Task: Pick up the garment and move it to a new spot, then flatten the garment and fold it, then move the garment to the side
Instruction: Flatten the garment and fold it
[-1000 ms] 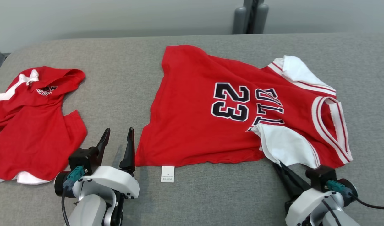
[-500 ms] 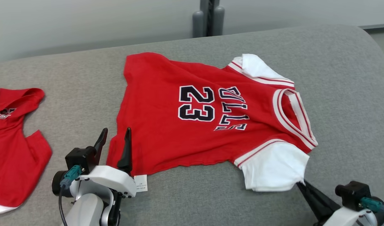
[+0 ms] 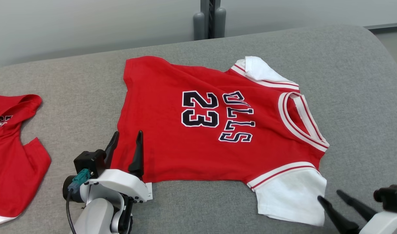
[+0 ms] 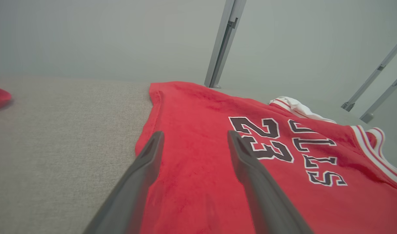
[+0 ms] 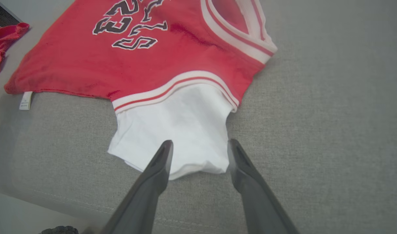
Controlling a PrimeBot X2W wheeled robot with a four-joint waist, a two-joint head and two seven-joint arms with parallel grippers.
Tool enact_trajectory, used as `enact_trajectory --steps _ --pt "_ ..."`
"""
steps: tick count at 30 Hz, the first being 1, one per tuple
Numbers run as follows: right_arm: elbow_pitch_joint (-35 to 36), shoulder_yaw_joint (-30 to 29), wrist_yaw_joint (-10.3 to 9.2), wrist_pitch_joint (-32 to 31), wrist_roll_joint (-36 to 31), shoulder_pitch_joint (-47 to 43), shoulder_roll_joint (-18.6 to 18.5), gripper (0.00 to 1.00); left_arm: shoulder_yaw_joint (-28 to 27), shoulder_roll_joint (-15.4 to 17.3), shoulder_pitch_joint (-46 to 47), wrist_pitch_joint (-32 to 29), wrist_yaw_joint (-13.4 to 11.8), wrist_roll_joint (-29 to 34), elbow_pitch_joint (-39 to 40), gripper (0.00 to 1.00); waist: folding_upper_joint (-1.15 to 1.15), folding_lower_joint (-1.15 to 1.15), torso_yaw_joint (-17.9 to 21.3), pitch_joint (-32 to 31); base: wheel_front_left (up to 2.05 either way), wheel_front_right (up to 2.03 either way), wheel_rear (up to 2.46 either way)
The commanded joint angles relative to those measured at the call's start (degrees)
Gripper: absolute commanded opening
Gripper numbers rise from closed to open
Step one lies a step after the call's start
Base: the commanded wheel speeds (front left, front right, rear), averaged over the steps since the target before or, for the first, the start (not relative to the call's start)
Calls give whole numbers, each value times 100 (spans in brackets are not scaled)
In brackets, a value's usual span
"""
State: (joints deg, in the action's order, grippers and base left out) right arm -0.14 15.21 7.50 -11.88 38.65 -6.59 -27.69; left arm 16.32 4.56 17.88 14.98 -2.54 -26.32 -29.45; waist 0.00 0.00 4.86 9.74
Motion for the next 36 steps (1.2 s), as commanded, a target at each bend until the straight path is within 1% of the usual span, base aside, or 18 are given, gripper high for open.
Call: enact_trajectory --steps 1,3,7,11,14,18,19,20,23,24,25,26,30,32,36 --pt "192 -190 -1 -43 73 17 25 100 -58 20 -12 18 24 73 -7 100 0 0 -49 -42 0 0 0" --pt "373 -362 -1 -60 164 72 105 100 -93 21 -51 18 15 129 -3 100 0 0 -101 -62 0 0 0" --pt "699 -712 -1 183 206 330 260 100 -170 18 -79 18 22 231 43 100 0 0 -230 -98 0 0 0" --pt "728 -718 -1 590 -184 758 320 100 -243 0 -99 18 40 303 149 100 0 0 -362 -84 0 0 0" --pt "464 -662 -1 1011 -681 1114 407 100 -280 -23 -107 18 101 373 306 100 0 0 -475 -61 0 0 0" --pt "-84 -517 -1 1607 -1404 1635 492 100 -340 -68 -152 18 181 482 633 100 0 0 -632 21 0 0 0" --pt "-240 -500 -1 1737 -1503 1758 561 100 -339 -80 -155 18 242 510 756 100 0 0 -680 62 0 0 0" --pt "-240 -500 -1 1737 -1503 1758 561 100 -339 -80 -155 18 242 510 756 100 0 0 -680 62 0 0 0" --pt "-713 -522 -1 2040 -1763 2067 679 100 -362 -97 -214 18 406 581 1066 100 0 0 -849 181 0 0 0" --pt "-1114 -510 -1 2224 -1915 2314 779 100 -452 -137 -268 18 414 627 1246 100 0 0 -991 311 0 0 0" --pt "-1665 -505 -1 2302 -1857 2844 808 100 -457 -154 -244 18 445 655 1324 100 0 0 -1188 606 0 0 0" --pt "-2231 -457 -1 2099 -1985 3388 640 100 -242 -157 -92 18 419 622 1310 100 0 0 -1411 883 0 0 0" --pt "-2761 -239 -1 1784 -1989 4012 431 100 18 -156 50 18 346 568 1289 100 0 0 -1651 1152 0 0 0" --pt "-3103 -5 -1 1576 -1922 4377 244 100 229 -159 137 19 298 530 1270 100 0 0 -1837 1302 0 0 0" --pt "-3501 362 -1 1331 -1736 4746 18 100 361 -155 185 19 235 203 1245 100 0 0 -2016 1425 0 0 0"
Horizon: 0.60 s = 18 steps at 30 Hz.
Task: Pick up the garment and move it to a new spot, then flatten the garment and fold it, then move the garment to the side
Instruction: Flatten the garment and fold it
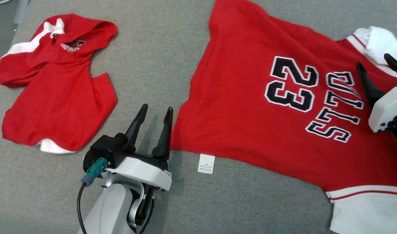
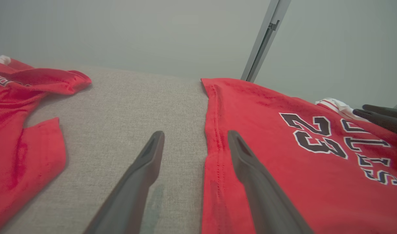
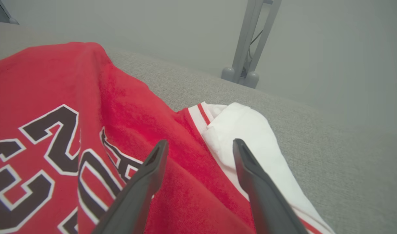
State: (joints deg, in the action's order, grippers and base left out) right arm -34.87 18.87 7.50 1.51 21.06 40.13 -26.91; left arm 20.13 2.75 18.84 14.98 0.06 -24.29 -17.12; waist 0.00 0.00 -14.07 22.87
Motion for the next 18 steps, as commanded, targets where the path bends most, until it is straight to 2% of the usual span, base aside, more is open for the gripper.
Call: enact_trajectory --steps 1,10,11,12,13,14,18 --pt "-101 69 -1 -31 44 142 -128 100 -15 24 110 19 -40 -17 10 100 0 0 -160 137 0 0 0" --pt "-777 369 -1 102 77 600 -321 100 -115 24 159 19 -78 -34 22 100 0 0 -304 212 0 0 0" --pt "-843 391 -1 94 87 636 -316 96 -111 26 154 19 -81 -38 27 100 0 0 -306 211 0 0 0" --pt "-902 410 -1 102 91 675 -313 50 -102 25 150 19 -83 -45 30 100 0 0 -308 211 0 0 0" --pt "-965 427 -1 104 101 713 -313 29 -93 24 146 19 -87 -55 34 100 0 0 -308 212 0 0 0" --pt "-1017 425 -1 109 111 745 -319 0 -87 25 141 19 -90 -64 36 100 0 0 -305 209 0 0 0" --pt "-1166 455 -1 197 136 840 -310 0 -71 25 91 19 -103 -77 15 100 0 0 -266 192 0 0 0"
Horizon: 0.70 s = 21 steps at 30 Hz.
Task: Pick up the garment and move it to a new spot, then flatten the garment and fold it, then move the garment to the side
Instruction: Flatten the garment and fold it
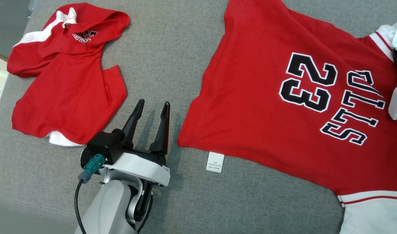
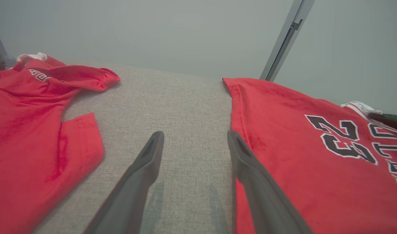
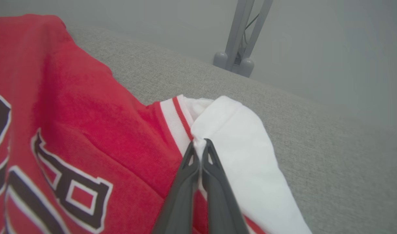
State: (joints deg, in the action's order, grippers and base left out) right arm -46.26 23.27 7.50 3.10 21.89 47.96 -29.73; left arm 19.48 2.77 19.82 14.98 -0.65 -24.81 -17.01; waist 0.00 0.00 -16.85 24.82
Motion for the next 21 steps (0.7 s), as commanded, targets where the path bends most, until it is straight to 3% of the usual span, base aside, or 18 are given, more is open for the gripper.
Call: enact_trajectory --steps 1,9,21 --pt "-26 14 -1 38 53 57 -27 0 -6 22 -7 19 -31 -24 4 100 0 0 12 -4 0 0 0" --pt "-102 -45 -1 72 108 310 -262 0 3 23 23 19 -48 -32 -4 100 0 0 76 28 0 0 0" --pt "-67 106 -1 -575 -346 1754 -1447 0 299 22 308 19 -7 -290 51 100 0 0 -388 546 0 0 0"
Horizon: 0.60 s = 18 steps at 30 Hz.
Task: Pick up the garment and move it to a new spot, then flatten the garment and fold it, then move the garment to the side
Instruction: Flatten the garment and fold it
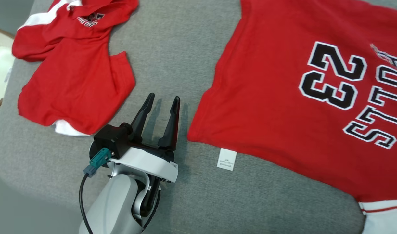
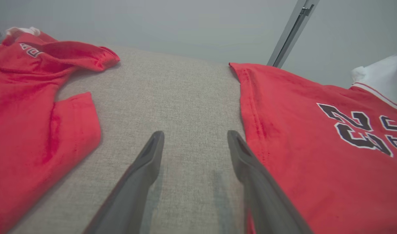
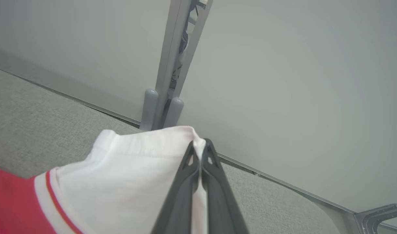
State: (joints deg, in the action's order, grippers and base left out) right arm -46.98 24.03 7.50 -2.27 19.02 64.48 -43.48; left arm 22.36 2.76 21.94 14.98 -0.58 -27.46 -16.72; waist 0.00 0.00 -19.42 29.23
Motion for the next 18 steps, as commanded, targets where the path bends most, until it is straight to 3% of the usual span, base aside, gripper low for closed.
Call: enact_trajectory --steps 1,8,17,18 --pt "-14 90 -1 -96 -98 234 -167 0 38 22 108 19 -21 -44 26 100 0 0 -178 133 0 0 0" --pt "-262 515 -2 68 -495 938 -609 0 254 25 127 19 -22 -172 21 100 0 0 -517 238 0 0 0" --pt "-890 746 -2 631 -959 1588 -783 0 399 23 -3 19 -44 -139 -3 100 0 0 -861 198 0 0 0" --pt "-967 728 -2 708 -1021 1641 -789 55 412 21 -14 19 -36 -143 4 100 0 0 -881 195 0 0 0"
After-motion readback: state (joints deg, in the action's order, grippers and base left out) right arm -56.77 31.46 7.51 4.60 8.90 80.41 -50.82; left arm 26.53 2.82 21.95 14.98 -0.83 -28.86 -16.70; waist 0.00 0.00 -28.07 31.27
